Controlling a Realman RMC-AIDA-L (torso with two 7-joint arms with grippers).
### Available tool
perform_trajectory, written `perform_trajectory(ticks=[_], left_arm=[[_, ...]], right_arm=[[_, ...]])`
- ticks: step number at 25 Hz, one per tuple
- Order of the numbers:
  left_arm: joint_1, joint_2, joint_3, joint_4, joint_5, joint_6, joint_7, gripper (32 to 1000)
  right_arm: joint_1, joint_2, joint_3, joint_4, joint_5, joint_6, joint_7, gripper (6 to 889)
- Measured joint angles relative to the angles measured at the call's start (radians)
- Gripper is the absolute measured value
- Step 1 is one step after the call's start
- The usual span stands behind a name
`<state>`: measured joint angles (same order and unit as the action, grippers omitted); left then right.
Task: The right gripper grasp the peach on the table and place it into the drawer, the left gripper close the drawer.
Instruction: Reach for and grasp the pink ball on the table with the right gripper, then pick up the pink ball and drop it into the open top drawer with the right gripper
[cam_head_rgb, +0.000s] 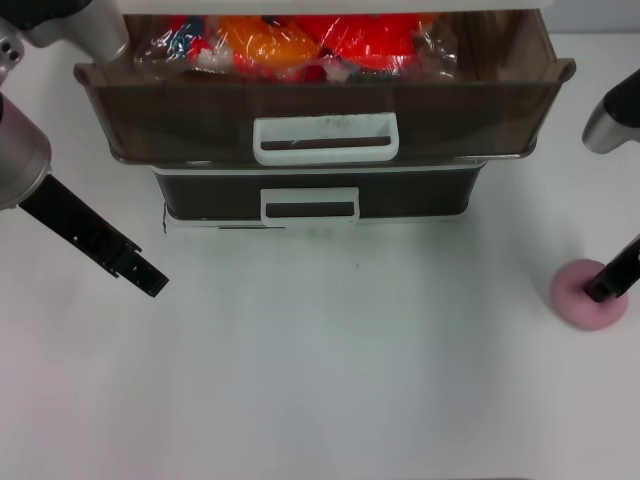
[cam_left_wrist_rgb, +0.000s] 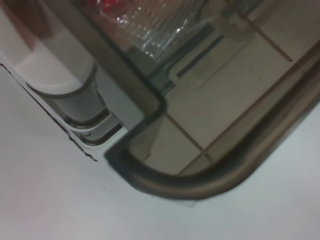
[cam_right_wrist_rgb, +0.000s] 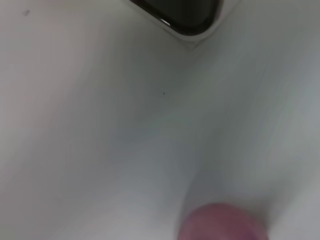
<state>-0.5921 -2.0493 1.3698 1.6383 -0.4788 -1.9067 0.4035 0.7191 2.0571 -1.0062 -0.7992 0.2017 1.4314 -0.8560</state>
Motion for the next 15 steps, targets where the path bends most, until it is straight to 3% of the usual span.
perform_trajectory(ticks=[3, 15], left_arm=[[0.0, 0.0, 0.0, 0.0, 0.0, 0.0, 0.0, 816], [0.004, 0.0, 0.0, 0.0, -0.002, 0.0, 0.0, 815]], right_arm=[[0.0, 0.0, 0.0, -0.003, 0.001, 0.003, -0.001, 197], [0.0, 0.0, 0.0, -0.005, 0.004, 0.005, 0.0, 69]])
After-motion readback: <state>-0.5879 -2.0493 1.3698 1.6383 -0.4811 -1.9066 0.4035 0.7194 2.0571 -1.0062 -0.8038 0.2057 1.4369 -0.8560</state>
